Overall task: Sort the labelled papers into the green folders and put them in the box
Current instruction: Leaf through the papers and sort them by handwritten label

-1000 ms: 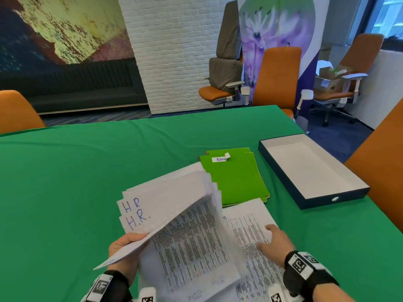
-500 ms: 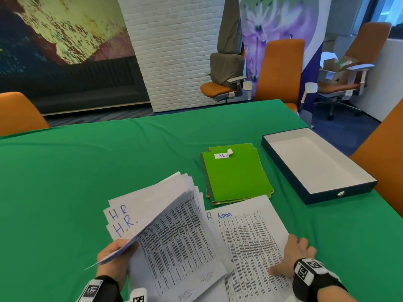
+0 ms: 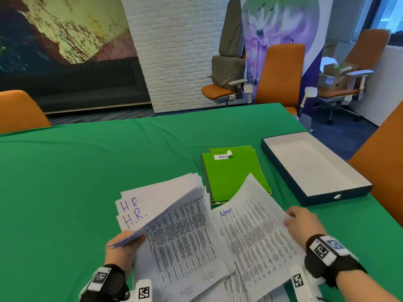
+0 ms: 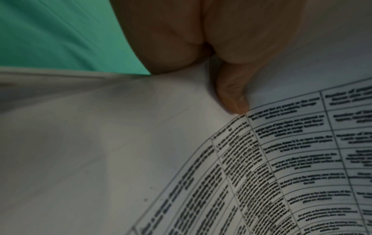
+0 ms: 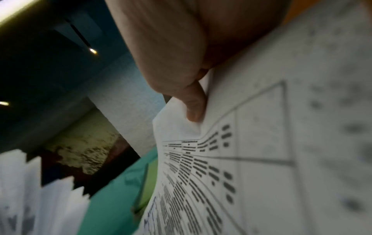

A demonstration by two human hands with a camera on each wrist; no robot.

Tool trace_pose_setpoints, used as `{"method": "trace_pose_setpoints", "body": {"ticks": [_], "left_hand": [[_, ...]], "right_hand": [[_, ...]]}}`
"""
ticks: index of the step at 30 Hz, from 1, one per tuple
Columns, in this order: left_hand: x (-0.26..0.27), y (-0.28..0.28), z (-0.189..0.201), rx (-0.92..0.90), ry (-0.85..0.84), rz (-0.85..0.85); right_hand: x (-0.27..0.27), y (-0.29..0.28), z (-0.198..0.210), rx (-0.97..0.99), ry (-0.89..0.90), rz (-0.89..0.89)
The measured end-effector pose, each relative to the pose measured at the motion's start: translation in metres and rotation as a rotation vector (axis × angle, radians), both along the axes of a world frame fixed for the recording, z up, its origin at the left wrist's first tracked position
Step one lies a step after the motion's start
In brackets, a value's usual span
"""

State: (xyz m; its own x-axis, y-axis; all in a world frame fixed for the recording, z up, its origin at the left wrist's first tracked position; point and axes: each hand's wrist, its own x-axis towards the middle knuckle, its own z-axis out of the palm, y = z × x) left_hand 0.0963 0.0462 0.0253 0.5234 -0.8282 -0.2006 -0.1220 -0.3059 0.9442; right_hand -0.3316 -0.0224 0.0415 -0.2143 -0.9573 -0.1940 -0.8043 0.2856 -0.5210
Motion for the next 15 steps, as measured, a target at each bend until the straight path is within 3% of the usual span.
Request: {"method": "trace_pose_setpoints", "body": {"ticks": [5,9,15], "left_hand": [[-0.009,0.001,0.004,-0.055,0.135,0.000],[-0.012,0.001,0.008,-0.083,0.247,-0.042],[-0.018,0.000,0.025,-0.165,0.155,-0.150]], "right_hand": [[-0.003,-0.012,0.062,-0.268,-0.175,0.111],[0.002,-0.010,0.082,-0.311,-0.433,0.087],[0.000,-0.018,0.057,-0.326,-0.181,-0.036]]}}
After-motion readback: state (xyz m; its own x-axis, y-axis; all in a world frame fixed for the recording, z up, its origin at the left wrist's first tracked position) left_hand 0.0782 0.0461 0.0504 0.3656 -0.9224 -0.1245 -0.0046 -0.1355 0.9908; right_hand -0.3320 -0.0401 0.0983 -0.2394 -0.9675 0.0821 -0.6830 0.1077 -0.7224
